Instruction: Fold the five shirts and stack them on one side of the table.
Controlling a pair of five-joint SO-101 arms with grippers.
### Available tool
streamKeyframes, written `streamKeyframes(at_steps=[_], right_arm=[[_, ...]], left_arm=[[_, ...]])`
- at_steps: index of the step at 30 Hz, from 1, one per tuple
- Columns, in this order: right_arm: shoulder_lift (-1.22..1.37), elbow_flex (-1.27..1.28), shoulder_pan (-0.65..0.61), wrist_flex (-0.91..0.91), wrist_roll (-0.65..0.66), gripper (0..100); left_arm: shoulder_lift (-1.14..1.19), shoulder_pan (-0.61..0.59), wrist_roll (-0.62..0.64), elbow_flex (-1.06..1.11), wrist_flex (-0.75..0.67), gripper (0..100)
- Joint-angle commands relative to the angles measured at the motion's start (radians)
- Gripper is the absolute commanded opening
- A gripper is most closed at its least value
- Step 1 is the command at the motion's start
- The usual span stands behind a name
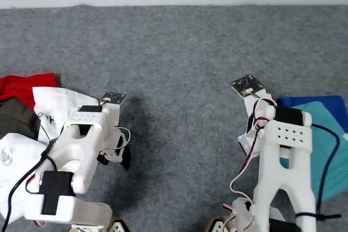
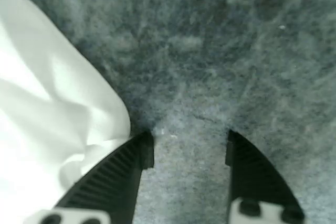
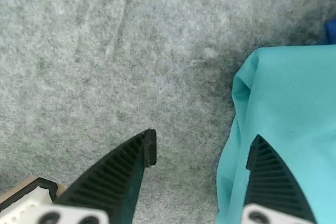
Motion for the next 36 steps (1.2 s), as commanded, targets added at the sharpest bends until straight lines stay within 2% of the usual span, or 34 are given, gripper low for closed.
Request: streamKeyframes(at_steps=[1, 29, 32, 36], right_arm=[[0.001, 0.021, -0.008, -0.005, 0.009, 28.1], [0.001, 0.068, -0.012, -0.05, 0.005, 28.1], [0.001, 0.077, -0.062, -0.067, 0.003, 28.1], [0.001, 0.077, -0.213, -0.064, 0.003, 28.1]], left_arm=[[0.015, 0.029, -0.005, 0.048, -0.02, 23], [0.015, 0.029, -0.002, 0.048, -0.02, 23], [0.015, 0.029, -0.002, 0.048, -0.02, 23], [0.015, 0.029, -0.002, 0.048, -0.02, 23]])
